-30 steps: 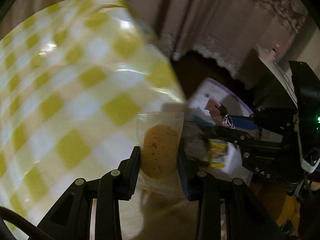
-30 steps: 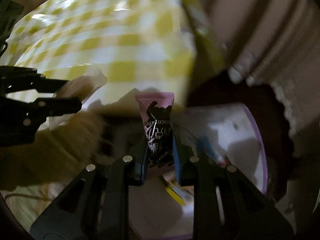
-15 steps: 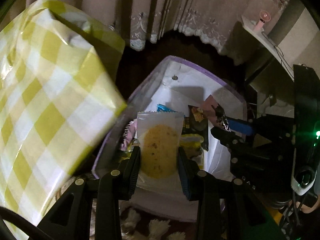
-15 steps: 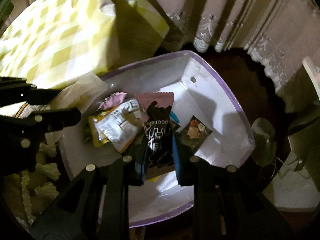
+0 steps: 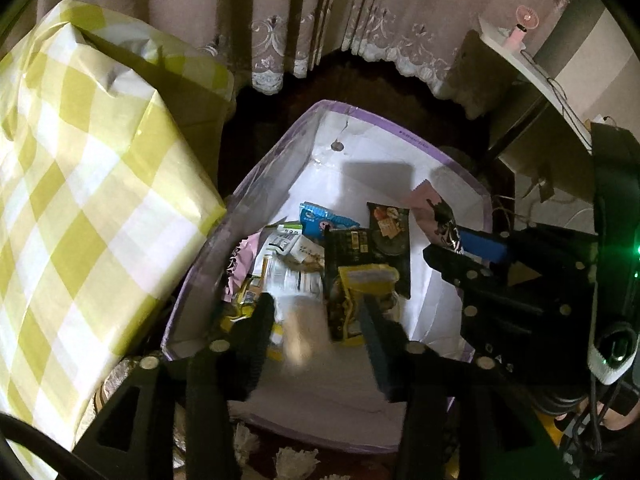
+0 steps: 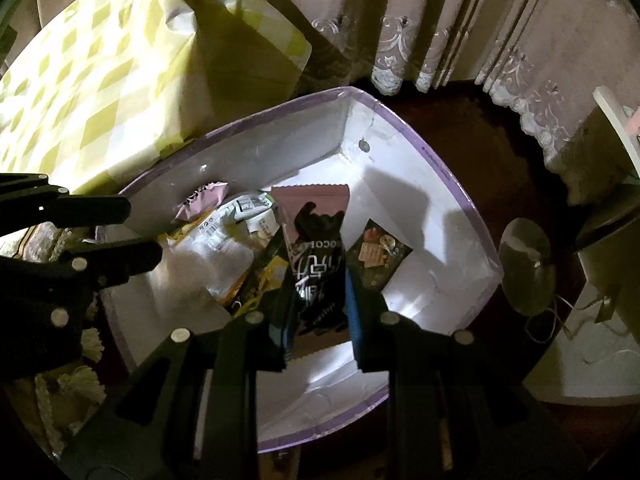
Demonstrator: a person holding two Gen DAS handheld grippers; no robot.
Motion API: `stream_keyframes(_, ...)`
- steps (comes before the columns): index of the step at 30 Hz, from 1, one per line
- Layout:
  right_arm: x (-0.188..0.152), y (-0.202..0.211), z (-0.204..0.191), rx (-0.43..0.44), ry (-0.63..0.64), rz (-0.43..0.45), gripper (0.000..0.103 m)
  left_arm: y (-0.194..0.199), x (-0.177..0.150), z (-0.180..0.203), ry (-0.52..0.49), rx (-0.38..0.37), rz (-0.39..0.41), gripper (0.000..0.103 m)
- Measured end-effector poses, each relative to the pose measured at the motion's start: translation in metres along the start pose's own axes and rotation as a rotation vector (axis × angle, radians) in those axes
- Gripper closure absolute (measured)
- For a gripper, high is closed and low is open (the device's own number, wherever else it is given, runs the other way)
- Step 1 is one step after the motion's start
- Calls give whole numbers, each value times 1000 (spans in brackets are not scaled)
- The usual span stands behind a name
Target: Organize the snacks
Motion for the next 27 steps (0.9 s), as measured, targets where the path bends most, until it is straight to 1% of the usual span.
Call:
stream_keyframes(3,-1,5,2,-6,-13,3,75,4,-1,2,0,-6,14,48)
stream_keyframes(4,-1,7,2,-11,-17,4,69,6,-1,3,2,-5,18,45)
stream_keyframes(5,-2,9,2,-16,-20,10,58,8,-2,4,4,-6,23,43)
stream_keyframes(6,-2,12,2,-20,-22,16,52,10,-3,5,7,-10,27,42)
stream_keyframes(7,-3,16,2,-24,-24,27,42,13,-4,6,10,-12,32,42)
stream_keyframes(8,-3,18,2,-25,-24,31,41,16,-5,7,14,-4,40,40)
stream_keyframes(9,-3,20,3,-24,-25,32,41,18,-5,8,16,4,45,39)
stream_keyframes(13,-5,31,6,-20,-35,44,41,32,-12,12,33,44,79,28)
stream_keyframes(16,-10,39,8,-23,-41,52,41,44,-18,16,27,105,104,26)
stream_keyframes(17,-11,40,9,-23,-43,52,41,48,-20,20,22,104,114,26)
stream_keyframes(19,-17,44,10,-21,-48,51,41,55,-24,25,15,59,126,25)
stream_keyframes(20,-19,45,11,-21,-50,51,41,58,-26,27,23,43,126,23)
stream_keyframes(22,-23,48,12,-21,-54,49,41,61,-28,28,21,75,138,17)
stream_keyframes(24,-26,50,14,-20,-56,47,41,62,-29,28,19,112,142,16)
stream_keyframes(25,-28,51,14,-20,-60,46,41,62,-30,27,23,116,139,16)
stream_keyframes(27,-30,51,15,-18,-67,46,41,60,-30,25,34,97,131,16)
Point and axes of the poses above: each gripper's, at about its wrist camera, not at the fingertips, and y roughly against the way its jaws point, z to its right, x to its top, the point moved 5 cm from there along -y, roughly the way its jaws point, and after that the axes turned 2 degrees about -z, right-handed, at the moved point
